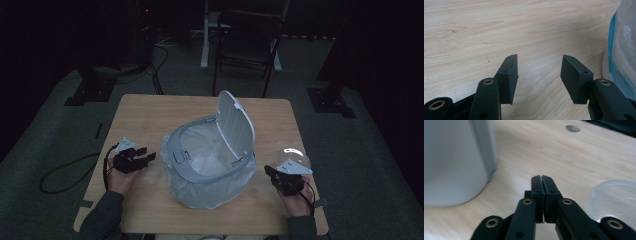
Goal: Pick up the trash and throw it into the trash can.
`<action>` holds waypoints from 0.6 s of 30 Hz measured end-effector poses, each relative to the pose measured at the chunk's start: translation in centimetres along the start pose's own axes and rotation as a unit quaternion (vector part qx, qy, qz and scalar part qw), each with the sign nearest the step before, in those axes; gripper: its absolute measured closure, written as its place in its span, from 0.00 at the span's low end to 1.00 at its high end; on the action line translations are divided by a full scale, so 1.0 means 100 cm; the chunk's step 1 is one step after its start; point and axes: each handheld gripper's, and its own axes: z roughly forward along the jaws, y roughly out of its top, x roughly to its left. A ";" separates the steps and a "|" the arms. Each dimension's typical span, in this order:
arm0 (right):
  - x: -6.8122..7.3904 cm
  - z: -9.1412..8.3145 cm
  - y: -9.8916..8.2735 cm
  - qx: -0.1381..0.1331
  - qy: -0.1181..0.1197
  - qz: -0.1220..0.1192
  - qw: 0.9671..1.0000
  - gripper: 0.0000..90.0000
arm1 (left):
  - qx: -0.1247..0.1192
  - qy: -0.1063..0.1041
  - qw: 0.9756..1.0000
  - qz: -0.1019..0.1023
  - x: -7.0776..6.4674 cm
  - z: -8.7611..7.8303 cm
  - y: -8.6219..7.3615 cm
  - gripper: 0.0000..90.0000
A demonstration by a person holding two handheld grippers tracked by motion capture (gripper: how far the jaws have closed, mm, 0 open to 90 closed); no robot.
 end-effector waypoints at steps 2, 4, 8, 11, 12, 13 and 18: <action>-0.006 -0.003 0.003 -0.002 -0.019 0.008 1.000 1.00 | 0.002 -0.002 1.000 -0.003 0.001 0.001 -0.001 0.54; -0.011 -0.006 0.005 -0.004 -0.041 0.014 0.999 1.00 | 0.006 -0.002 1.000 -0.004 0.001 0.002 -0.003 0.54; -0.025 -0.009 0.005 0.000 -0.083 0.032 0.996 1.00 | 0.008 -0.003 1.000 -0.004 0.002 0.004 -0.003 0.54; -0.034 -0.004 0.001 0.017 -0.098 0.041 0.994 1.00 | 0.010 -0.004 1.000 -0.002 0.000 0.004 -0.003 0.53; -0.035 -0.003 0.000 0.019 -0.100 0.043 0.994 1.00 | 0.011 -0.004 1.000 -0.001 0.000 0.004 -0.003 0.53; -0.037 -0.001 -0.002 0.021 -0.099 0.046 0.994 1.00 | 0.012 -0.004 1.000 -0.001 0.000 0.004 -0.003 0.53; -0.040 0.009 -0.008 0.032 -0.098 0.049 0.994 1.00 | 0.013 -0.002 1.000 -0.002 0.000 0.005 -0.004 0.53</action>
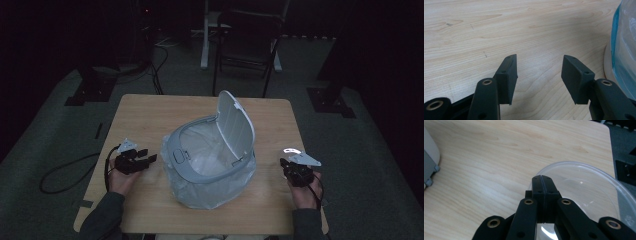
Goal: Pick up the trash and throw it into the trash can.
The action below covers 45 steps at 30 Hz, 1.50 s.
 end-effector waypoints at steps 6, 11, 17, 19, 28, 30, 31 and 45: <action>0.011 0.011 0.006 0.002 0.008 -0.014 1.000 1.00 | 0.003 0.000 1.000 0.002 -0.001 0.000 -0.001 0.53; 0.029 0.021 0.008 0.011 0.019 -0.033 0.999 1.00 | 0.002 0.000 1.000 0.000 -0.001 0.000 -0.001 0.53; 0.042 0.027 0.003 0.024 0.032 -0.045 0.998 0.99 | 0.003 -0.001 1.000 0.001 -0.002 0.001 -0.001 0.53; 0.045 0.028 0.001 0.029 0.039 -0.050 0.998 0.97 | 0.003 -0.001 1.000 0.002 -0.002 0.001 -0.001 0.53; 0.057 0.002 0.017 -0.014 0.059 -0.071 0.996 0.92 | 0.003 -0.001 1.000 0.002 -0.003 0.001 -0.001 0.53; 0.058 -0.009 0.024 -0.034 0.060 -0.073 0.995 0.90 | 0.004 -0.001 1.000 0.002 -0.003 0.001 -0.001 0.53; 0.058 -0.014 0.028 -0.043 0.058 -0.075 0.995 0.89 | 0.003 -0.001 1.000 0.003 -0.003 0.001 -0.001 0.53; 0.034 -0.023 0.020 -0.032 0.010 -0.067 0.997 0.76 | 0.003 0.000 1.000 0.001 -0.003 0.001 -0.001 0.53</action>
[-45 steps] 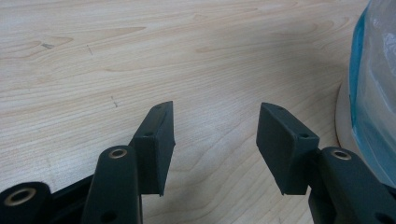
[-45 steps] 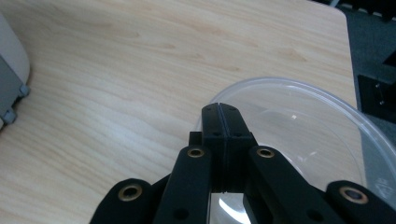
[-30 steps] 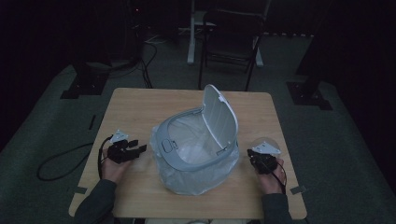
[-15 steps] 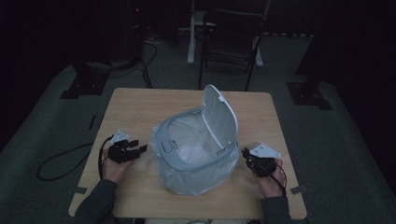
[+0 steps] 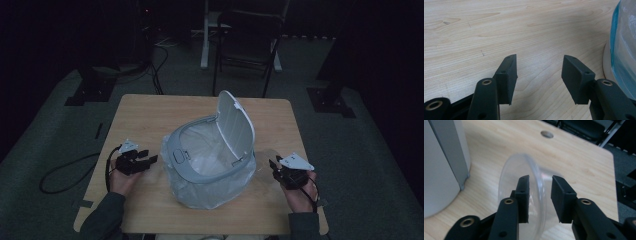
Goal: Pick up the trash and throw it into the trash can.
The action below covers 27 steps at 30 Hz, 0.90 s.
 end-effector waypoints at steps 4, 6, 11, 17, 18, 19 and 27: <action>0.003 0.007 -0.002 0.013 0.004 -0.002 1.000 0.82 | 0.000 0.000 1.000 0.001 0.001 -0.001 0.000 0.53; 0.004 0.011 -0.001 0.019 0.005 -0.003 1.000 0.86 | -0.001 0.001 1.000 -0.001 0.001 -0.001 0.000 0.53; 0.004 0.029 0.007 0.025 0.027 0.002 0.999 0.91 | 0.001 0.002 1.000 -0.003 0.002 0.000 -0.001 0.53; 0.000 0.046 0.020 0.019 0.042 0.013 0.999 0.93 | 0.003 0.004 1.000 -0.006 0.004 0.002 -0.003 0.53; 0.000 0.048 0.022 0.020 0.043 0.011 0.999 0.93 | 0.003 0.004 1.000 -0.006 0.004 0.003 -0.004 0.53; -0.001 0.051 0.023 0.020 0.045 0.011 0.999 0.93 | 0.005 0.005 1.000 -0.005 0.004 0.003 -0.004 0.53; -0.009 0.063 0.037 0.015 0.053 0.022 0.998 0.93 | 0.013 0.005 1.000 0.003 0.005 0.009 -0.008 0.53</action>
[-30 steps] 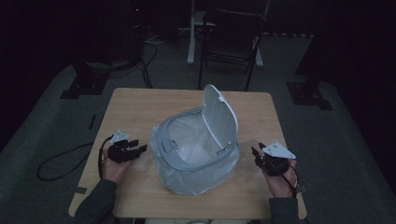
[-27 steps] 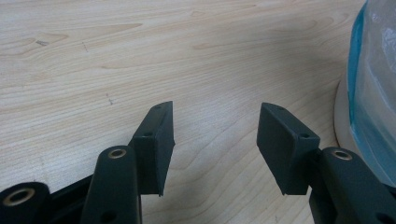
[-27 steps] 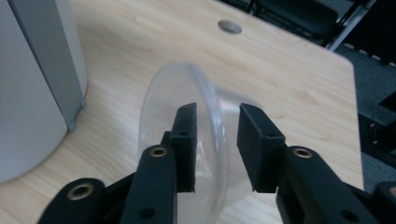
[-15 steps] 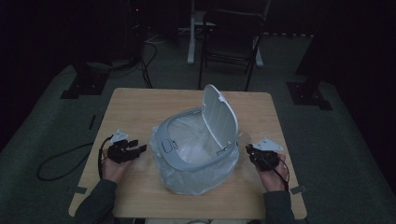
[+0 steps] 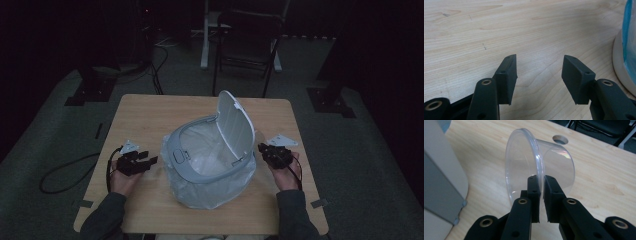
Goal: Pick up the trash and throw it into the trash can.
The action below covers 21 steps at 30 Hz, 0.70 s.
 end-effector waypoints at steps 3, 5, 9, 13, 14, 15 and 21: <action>-0.004 0.002 0.008 -0.006 0.004 0.004 1.000 0.93 | 0.004 -0.001 1.000 0.002 -0.001 0.002 -0.001 0.52; -0.006 0.003 0.014 -0.010 0.005 0.007 1.000 0.93 | 0.004 0.002 1.000 0.005 -0.001 0.003 -0.001 0.52; -0.009 0.005 0.027 -0.021 0.008 0.013 1.000 0.93 | 0.001 0.007 1.000 0.006 -0.001 0.003 -0.002 0.51; -0.008 0.005 0.039 -0.031 0.012 0.012 0.999 0.93 | 0.004 0.013 1.000 0.007 0.000 0.004 -0.003 0.51; -0.008 0.005 0.042 -0.033 0.014 0.011 0.999 0.93 | 0.005 0.016 1.000 0.009 0.000 0.005 -0.003 0.51; -0.008 0.006 0.045 -0.035 0.014 0.010 0.999 0.93 | 0.008 0.018 1.000 0.011 0.000 0.006 -0.004 0.50; -0.012 0.011 0.062 -0.049 0.036 0.025 0.998 0.93 | 0.021 0.024 0.999 0.027 -0.005 0.011 -0.005 0.50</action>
